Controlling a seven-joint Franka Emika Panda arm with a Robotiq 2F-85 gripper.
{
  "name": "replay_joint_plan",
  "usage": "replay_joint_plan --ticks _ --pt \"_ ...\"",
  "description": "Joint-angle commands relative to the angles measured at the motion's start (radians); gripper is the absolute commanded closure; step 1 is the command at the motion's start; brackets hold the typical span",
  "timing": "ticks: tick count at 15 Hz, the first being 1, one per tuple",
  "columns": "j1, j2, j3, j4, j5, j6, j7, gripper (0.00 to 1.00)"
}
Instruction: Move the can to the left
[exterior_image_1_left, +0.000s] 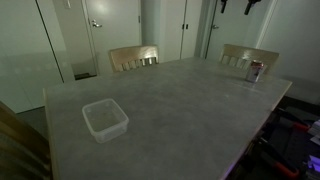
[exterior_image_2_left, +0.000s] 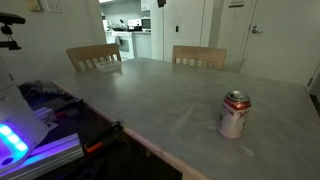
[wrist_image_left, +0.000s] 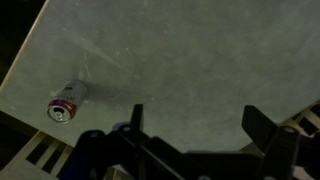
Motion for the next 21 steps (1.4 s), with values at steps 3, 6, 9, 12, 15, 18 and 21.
replay_joint_plan --ticks 3,6,9,12,15,18,21 --pt "-0.052 0.183 -0.113 0.119 0.001 0.054 0.053 0.0" --pt "-0.064 0.28 -0.184 0.188 0.013 0.054 0.046 0.0" --pt "-0.069 0.369 -0.25 0.252 0.039 0.049 0.022 0.0" --pt "-0.08 0.451 -0.308 0.301 0.067 0.061 -0.001 0.0" --pt "-0.101 0.524 -0.354 0.335 0.117 0.069 -0.074 0.0" --pt "-0.129 0.587 -0.39 0.356 0.158 0.077 -0.172 0.0" --pt "-0.156 0.64 -0.413 0.361 0.194 0.093 -0.241 0.0"
